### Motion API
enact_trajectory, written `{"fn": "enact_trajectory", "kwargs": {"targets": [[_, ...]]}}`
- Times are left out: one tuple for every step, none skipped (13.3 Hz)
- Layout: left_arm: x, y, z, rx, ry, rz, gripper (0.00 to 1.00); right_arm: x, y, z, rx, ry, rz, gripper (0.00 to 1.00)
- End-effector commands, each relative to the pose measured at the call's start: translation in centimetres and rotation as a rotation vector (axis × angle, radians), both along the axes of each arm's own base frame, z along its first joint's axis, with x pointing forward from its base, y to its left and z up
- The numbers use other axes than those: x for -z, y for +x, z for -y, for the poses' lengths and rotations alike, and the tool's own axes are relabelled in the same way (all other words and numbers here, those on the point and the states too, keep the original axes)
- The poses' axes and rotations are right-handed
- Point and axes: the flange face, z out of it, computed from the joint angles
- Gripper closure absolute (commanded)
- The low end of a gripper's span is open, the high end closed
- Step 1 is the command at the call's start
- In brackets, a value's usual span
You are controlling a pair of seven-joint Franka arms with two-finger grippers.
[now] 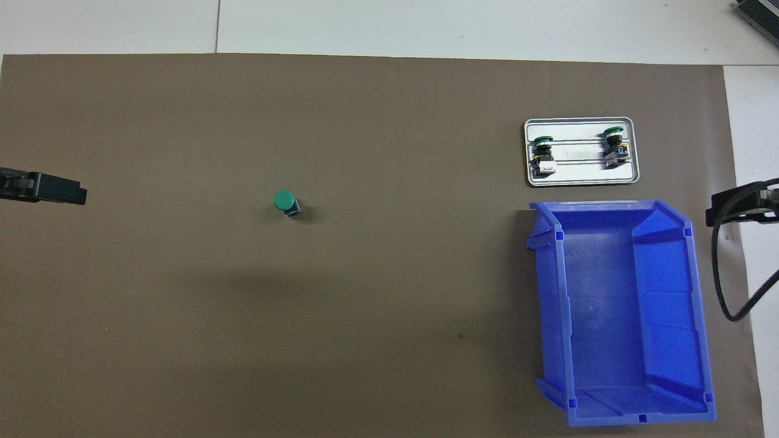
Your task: Place and press button with both arms
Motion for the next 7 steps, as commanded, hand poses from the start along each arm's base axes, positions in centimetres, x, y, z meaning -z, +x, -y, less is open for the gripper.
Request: {"fn": "enact_trajectory", "kwargs": {"targets": [[-2.7, 0.1, 0.4, -0.016, 0.023, -0.064, 0.0, -0.1, -0.4, 0.6, 0.003, 0.021, 0.0, 0.0], [-3.4, 0.7, 0.4, -0.017, 0.023, -0.093, 0.0, -0.3, 0.4, 0.3, -0.006, 0.018, 0.061, 0.0], [-4.9, 0.9, 0.6, -0.014, 0.028, -0.099, 0.0, -0.3, 0.9, 0.2, -0.01, 0.016, 0.101, 0.0], [-4.9, 1.3, 0.6, -0.015, 0.029, -0.122, 0.0, 0.0, 0.9, -0.1, -0.011, 0.015, 0.097, 0.0], [-5.2, 1.1, 1.1, -0.01, 0.027, -0.113, 0.0, 0.0, 0.9, -0.8, -0.017, 0.014, 0.099, 0.0], [-5.4, 0.8, 1.1, -0.016, 0.03, -0.106, 0.0, -0.1, 1.0, -1.3, -0.027, 0.012, 0.106, 0.0], [-5.0, -0.1, 0.7, -0.03, 0.026, -0.121, 0.0, 0.0, 1.1, -1.3, -0.025, 0.011, 0.106, 0.0]]}}
